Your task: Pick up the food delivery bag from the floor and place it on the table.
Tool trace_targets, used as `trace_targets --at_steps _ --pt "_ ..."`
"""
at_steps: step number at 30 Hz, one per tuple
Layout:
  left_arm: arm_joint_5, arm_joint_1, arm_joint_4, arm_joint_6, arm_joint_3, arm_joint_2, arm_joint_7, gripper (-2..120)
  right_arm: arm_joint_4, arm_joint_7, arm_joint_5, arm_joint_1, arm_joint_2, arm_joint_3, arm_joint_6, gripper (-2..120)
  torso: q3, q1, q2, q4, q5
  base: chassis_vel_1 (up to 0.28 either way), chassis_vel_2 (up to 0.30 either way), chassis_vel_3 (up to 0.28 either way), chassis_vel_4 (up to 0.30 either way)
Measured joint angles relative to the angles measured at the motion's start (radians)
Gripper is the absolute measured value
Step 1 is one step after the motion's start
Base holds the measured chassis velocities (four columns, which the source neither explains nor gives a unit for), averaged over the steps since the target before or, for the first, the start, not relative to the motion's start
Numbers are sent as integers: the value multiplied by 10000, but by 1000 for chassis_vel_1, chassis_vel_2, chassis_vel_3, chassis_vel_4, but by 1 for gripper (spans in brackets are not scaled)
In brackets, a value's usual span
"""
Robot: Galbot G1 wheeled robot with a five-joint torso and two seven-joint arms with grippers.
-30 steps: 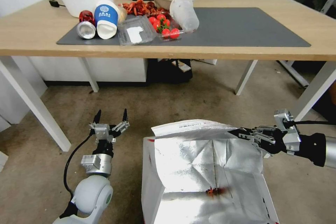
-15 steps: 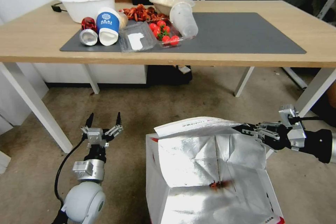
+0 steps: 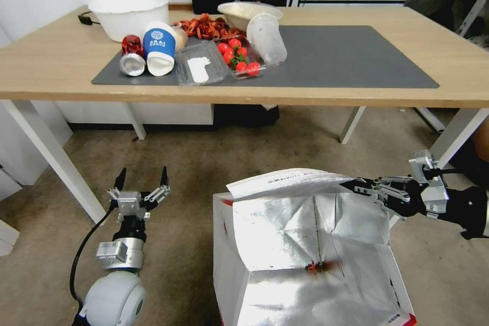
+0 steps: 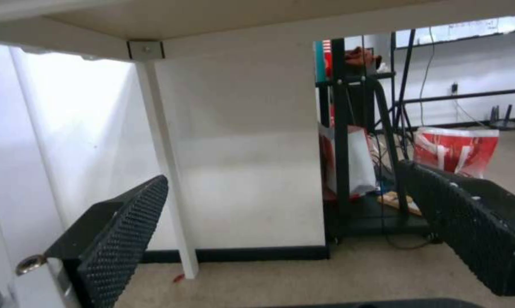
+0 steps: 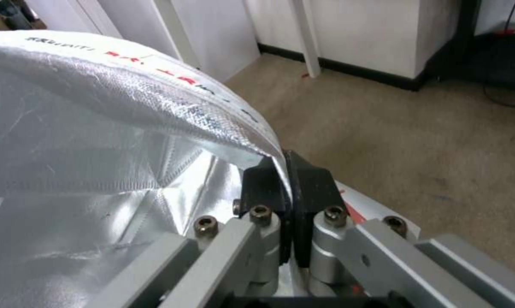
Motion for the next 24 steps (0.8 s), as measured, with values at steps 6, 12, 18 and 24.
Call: trace_targets --at_steps 6,12,18,24 --pt "59 58 3 -80 -44 -39 -5 100 -4 0 -41 94 19 -98 2 0 136 53 190 -3 0 0 0 0 0" --pt "120 79 4 -105 -114 -28 -8 100 -101 7 -94 161 -7 -155 3 0 331 129 457 -2 1 0 0 0 0" --pt "146 7 60 -106 -114 -17 -13 100 -182 2 -184 219 -21 -227 20 0 515 212 721 -1 1 0 0 0 0" --pt "186 -38 79 -102 -89 -17 -24 100 -253 -6 -215 291 -49 -274 31 0 666 272 935 -2 1 0 0 0 0"
